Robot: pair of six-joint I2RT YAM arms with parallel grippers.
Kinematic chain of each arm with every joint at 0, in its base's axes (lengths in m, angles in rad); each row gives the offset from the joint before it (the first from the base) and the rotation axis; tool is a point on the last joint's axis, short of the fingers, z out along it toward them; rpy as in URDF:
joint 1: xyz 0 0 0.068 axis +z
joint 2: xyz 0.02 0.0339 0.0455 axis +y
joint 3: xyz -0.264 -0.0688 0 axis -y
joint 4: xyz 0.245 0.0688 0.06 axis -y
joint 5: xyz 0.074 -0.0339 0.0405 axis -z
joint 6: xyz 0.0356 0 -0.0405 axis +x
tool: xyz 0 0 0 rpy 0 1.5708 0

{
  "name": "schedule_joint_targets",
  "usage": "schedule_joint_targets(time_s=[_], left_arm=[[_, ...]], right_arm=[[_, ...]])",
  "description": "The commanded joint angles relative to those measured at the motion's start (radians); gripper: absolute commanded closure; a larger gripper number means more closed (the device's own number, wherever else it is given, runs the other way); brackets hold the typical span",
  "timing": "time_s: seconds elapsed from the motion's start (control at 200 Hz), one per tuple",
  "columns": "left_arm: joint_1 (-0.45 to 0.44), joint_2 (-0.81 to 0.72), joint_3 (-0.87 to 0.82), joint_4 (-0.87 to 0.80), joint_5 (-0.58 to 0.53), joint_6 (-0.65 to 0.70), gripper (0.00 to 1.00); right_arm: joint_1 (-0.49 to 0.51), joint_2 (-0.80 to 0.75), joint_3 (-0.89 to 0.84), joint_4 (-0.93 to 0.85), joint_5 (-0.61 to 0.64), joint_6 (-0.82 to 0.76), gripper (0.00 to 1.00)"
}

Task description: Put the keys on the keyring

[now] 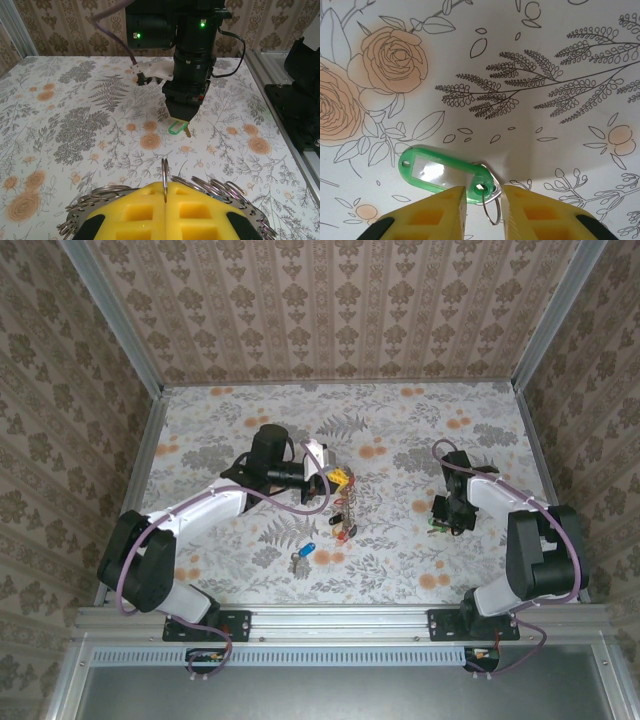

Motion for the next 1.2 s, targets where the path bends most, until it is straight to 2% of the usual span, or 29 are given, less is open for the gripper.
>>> schedule_joint_targets(time_s=[0.0,0.205,0.38,0.565,0.735,0.86,1.04,1.195], left_arm=[[-0.004,0.0,0.044,0.013,0.047,0.006,1.0],[-0.006,-0.001,0.048,0.004,0.047,0.01,1.0],[-0.006,-0.002,0.046,-0.004,0.046,0.015,1.0],[-0.006,-0.007,0.043,-0.006,0.046,0.016,1.0],[-0.006,-0.009,0.043,-0.006,0.046,0.016,1.0],[-0.007,-0.009,0.045,-0.009,0.048,0.017,1.0],[-0.009,-0.011,0.049,-0.017,0.05,0.018,1.0],[-0.009,-0.016,0.048,-0.022,0.046,0.019,1.0]], right_arm=[[0.006,0.015,0.031,-0.043,0.026,-0.011,0.76],[0.006,0.021,0.036,-0.042,0.031,-0.01,0.84],[0.006,0.029,0.035,-0.042,0.035,-0.004,0.84],[0.006,0.021,0.033,-0.046,0.024,-0.008,0.77],[0.006,0.026,0.03,-0.06,0.025,-0.013,0.77],[0.006,0.03,0.023,-0.058,0.029,-0.012,0.81],[0.006,0.017,0.022,-0.036,0.017,-0.005,0.93],[-0.005,0.017,0.016,0.006,-0.025,0.023,0.94]])
